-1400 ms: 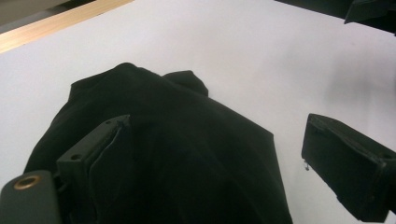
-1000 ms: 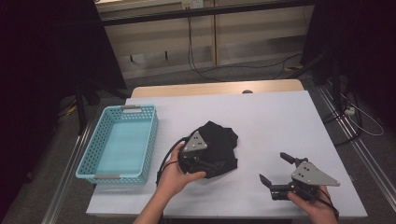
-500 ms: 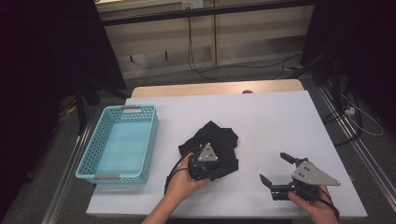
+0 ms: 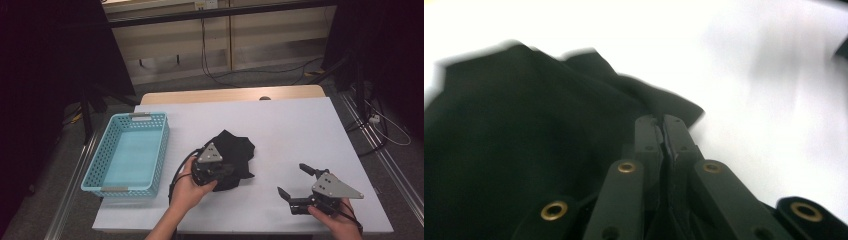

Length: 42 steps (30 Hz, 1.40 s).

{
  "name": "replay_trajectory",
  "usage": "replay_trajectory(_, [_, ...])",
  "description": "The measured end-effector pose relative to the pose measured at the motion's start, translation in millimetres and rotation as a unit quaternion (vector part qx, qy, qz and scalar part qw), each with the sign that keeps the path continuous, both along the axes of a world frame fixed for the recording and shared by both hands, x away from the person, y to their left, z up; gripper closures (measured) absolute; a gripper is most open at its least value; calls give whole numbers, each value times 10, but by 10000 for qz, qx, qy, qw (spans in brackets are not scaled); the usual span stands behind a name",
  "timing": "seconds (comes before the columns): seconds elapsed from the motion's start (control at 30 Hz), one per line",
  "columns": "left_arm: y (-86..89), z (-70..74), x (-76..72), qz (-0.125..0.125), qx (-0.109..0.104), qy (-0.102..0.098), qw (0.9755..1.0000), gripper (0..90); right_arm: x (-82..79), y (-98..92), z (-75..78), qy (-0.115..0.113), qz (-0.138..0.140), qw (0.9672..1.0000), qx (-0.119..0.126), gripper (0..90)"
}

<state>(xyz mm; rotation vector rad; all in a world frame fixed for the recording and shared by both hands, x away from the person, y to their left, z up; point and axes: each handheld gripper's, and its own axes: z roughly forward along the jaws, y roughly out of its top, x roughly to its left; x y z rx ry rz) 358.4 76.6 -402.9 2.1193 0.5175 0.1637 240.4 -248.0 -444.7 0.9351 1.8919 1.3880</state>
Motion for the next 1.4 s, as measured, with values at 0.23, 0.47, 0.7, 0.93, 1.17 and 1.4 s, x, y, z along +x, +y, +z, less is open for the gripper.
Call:
replay_trajectory(0.23, [359, 183, 139, 558, -450, -38, 9974, 871, 16, 60, -7, 50, 89, 9999, -19, 16])
replay_trajectory(0.47, [693, 237, 272, 1132, -662, -76, 9913, 872, 112, 154, -15, 102, 109, 9998, -131, 15])
replay_trajectory(0.7, [840, 213, 338, 1568, -646, -154, 9854, 871, 395, 290, -6, 342, 123, 9987, -357, 13])
replay_trajectory(0.93, [869, 190, 341, 1728, -513, -180, 9835, 871, 840, 522, -69, 828, -28, 9951, -547, 19])
replay_trajectory(1.17, [826, 125, 325, 1809, -467, -135, 9823, 865, 1185, 723, -130, 1197, -30, 9914, -525, 71])
replay_trajectory(1.4, [808, 66, 307, 1819, -374, -83, 9826, 864, 1460, 889, -169, 1291, -52, 9881, -833, 244])
